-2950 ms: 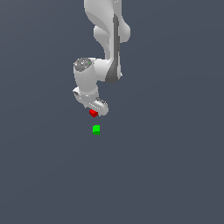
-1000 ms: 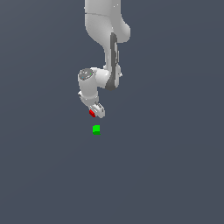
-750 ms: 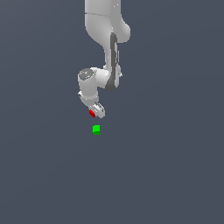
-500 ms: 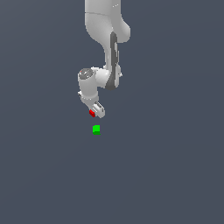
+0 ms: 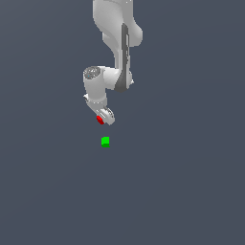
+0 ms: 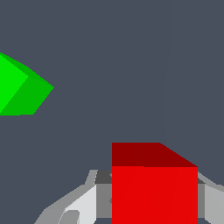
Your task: Stack the red cube on top of the green cube.
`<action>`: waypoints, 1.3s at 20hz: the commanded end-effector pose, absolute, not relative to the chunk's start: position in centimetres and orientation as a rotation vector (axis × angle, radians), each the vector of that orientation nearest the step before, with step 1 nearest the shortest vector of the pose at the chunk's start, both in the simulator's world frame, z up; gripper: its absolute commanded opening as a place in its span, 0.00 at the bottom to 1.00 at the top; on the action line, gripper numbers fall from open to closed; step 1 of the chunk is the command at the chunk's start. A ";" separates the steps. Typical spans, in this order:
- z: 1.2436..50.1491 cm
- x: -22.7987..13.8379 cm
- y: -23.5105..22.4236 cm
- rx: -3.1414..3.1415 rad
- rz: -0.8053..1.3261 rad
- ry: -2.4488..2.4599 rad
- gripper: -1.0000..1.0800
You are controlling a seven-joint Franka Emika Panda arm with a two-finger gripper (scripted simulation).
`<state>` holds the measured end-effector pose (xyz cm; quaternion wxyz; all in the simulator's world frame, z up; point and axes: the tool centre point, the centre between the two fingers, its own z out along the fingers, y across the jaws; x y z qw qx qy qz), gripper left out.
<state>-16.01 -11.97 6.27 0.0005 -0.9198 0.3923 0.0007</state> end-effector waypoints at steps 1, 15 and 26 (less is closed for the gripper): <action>7.8 -16.0 -12.0 -2.888 0.001 1.233 0.00; 11.4 -15.9 -12.1 -2.890 0.000 1.233 0.00; 10.3 -12.8 -11.2 -2.889 0.000 1.232 0.00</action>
